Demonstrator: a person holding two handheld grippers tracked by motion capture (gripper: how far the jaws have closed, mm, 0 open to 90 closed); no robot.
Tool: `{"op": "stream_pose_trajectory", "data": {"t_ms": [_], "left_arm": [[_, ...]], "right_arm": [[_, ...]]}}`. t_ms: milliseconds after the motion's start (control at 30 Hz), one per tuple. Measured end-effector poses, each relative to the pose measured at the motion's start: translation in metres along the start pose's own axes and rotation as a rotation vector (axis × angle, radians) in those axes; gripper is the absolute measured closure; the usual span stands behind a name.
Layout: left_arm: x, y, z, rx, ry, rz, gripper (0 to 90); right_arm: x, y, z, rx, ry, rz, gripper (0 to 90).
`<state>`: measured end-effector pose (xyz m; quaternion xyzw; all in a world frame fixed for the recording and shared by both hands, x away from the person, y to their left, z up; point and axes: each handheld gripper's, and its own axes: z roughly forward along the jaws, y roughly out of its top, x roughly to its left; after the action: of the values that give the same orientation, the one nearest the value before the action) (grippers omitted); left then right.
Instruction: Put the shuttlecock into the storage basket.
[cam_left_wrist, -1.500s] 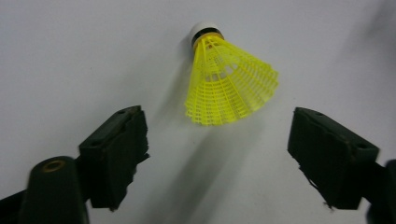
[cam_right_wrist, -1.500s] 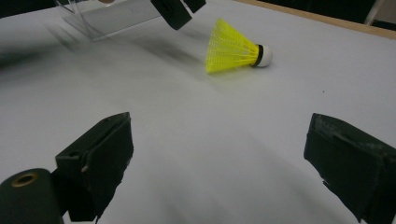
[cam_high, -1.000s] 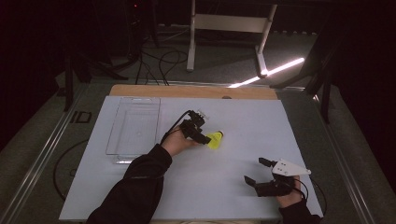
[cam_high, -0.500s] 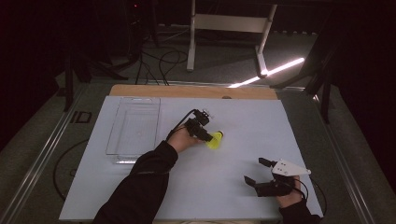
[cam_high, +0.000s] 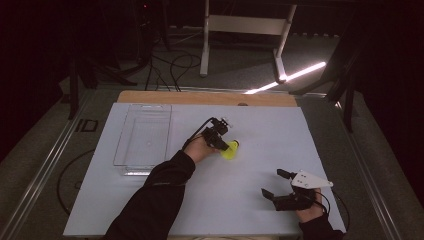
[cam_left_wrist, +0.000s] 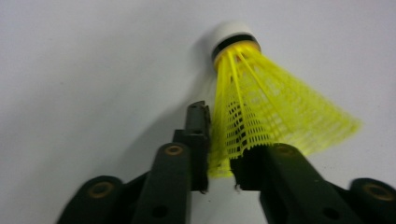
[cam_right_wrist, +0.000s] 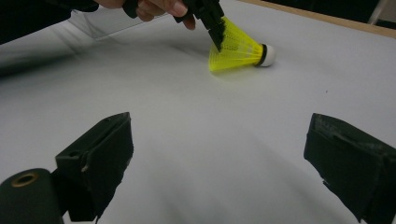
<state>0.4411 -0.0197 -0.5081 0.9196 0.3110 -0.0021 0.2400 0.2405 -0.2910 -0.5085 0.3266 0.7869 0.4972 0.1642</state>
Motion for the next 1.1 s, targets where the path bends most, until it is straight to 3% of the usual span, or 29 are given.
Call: {"op": "stream_pose_trajectory", "data": {"t_ms": [433, 733, 1100], "left_arm": [[-0.005, 0.007, 0.000, 0.020, 0.016, 0.026, 89.3], [-0.007, 0.009, -0.013, 0.037, -0.001, 0.055, 89.6], [-0.008, 0.005, -0.032, 0.051, -0.054, 0.116, 89.6]], "right_arm": [[0.000, 0.000, 0.000, -0.001, -0.001, 0.001, 8.2], [0.000, 0.000, -0.001, -0.001, -0.002, -0.001, 8.2], [-0.001, 0.000, -0.001, 0.000, -0.010, 0.001, 9.0]]}}
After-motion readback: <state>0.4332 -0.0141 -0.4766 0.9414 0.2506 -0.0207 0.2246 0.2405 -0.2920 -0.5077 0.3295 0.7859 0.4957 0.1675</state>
